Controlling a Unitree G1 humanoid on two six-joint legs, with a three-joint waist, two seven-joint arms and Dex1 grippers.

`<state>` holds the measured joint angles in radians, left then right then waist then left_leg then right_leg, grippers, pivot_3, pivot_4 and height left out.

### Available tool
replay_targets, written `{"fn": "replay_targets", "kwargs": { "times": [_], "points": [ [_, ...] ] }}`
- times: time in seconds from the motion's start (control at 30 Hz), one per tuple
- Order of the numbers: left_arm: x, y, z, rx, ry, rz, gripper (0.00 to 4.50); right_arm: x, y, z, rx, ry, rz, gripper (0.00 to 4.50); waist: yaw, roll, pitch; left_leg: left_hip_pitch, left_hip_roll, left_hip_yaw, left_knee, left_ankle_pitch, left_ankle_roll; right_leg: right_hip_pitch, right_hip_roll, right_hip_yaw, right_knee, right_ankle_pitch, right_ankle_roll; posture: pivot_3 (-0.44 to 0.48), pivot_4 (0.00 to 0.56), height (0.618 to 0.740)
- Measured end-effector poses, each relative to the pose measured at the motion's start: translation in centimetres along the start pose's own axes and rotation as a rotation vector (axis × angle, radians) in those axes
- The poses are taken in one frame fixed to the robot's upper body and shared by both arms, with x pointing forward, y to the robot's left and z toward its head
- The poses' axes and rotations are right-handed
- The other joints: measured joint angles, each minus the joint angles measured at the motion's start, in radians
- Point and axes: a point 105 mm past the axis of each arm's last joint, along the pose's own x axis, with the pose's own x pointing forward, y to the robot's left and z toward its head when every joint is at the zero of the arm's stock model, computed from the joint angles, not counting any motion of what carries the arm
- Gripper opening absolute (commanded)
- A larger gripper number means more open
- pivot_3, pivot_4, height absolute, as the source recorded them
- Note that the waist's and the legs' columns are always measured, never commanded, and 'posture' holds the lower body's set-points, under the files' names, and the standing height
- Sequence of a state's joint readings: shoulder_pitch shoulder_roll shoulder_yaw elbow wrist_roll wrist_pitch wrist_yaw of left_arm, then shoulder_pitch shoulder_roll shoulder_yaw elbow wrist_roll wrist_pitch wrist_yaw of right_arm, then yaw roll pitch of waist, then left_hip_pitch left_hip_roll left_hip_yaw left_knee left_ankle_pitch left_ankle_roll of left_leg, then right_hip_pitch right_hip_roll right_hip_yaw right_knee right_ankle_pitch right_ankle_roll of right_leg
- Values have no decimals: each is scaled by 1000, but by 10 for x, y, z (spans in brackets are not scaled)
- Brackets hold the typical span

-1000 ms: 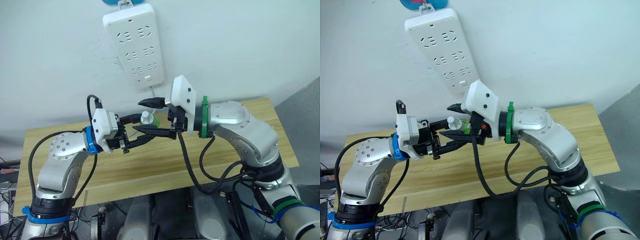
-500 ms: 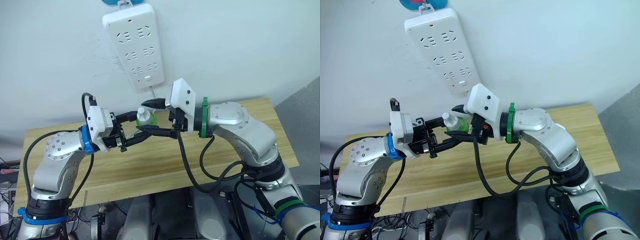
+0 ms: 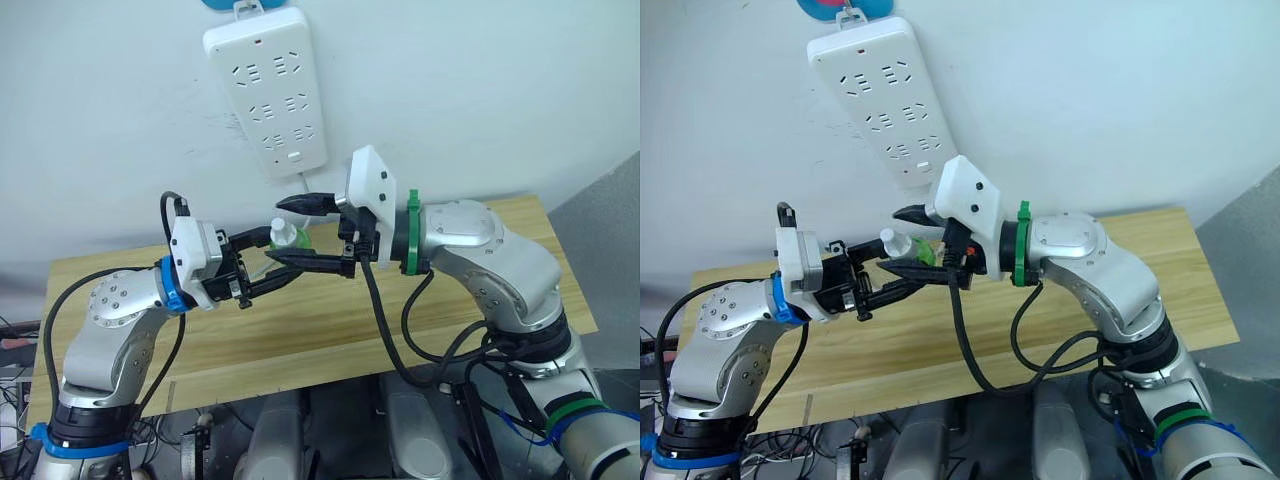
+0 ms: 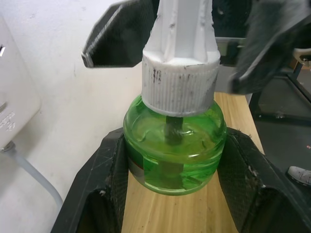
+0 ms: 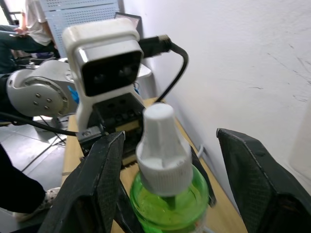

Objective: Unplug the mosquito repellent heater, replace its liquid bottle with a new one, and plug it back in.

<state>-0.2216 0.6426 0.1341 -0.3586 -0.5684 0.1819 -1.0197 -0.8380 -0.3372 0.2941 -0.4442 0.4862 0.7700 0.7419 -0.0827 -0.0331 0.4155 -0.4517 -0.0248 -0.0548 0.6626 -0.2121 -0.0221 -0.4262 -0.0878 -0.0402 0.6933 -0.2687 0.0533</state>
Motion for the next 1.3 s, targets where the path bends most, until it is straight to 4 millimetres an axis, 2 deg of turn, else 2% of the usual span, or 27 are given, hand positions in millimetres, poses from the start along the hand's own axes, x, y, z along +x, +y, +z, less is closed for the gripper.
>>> {"fn": "replay_targets", "kwargs": {
  "times": [0.17, 0.33, 0.57, 1.17, 1.3],
  "points": [
    [0, -1, 1, 8, -6, -5, 2224, 4, 2, 4, -3, -15, 8, 3129, 0, 0, 0, 0, 0, 0, 0, 0, 0, 0, 0, 0, 0, 0, 0, -143, 337, 734],
    [-1, -2, -1, 0, -2, -13, 2224, 7, -5, -6, 3, 20, -22, 3129, 0, 0, 0, 0, 0, 0, 0, 0, 0, 0, 0, 0, 0, 0, 0, -138, 340, 734],
    [-3, -2, -4, -9, 6, -7, 2224, 8, -6, -8, -16, 26, -22, 3129, 0, 0, 0, 0, 0, 0, 0, 0, 0, 0, 0, 0, 0, 0, 0, -141, 341, 734],
    [-5, 1, -3, -16, 14, 5, 2224, -7, -8, -9, -37, 57, -15, 3129, 0, 0, 0, 0, 0, 0, 0, 0, 0, 0, 0, 0, 0, 0, 0, -155, 341, 734],
    [-5, 2, -2, -20, 6, 4, 2224, -15, -7, -1, -23, 23, -3, 3129, 0, 0, 0, 0, 0, 0, 0, 0, 0, 0, 0, 0, 0, 0, 0, -154, 340, 734]
  ]
}}
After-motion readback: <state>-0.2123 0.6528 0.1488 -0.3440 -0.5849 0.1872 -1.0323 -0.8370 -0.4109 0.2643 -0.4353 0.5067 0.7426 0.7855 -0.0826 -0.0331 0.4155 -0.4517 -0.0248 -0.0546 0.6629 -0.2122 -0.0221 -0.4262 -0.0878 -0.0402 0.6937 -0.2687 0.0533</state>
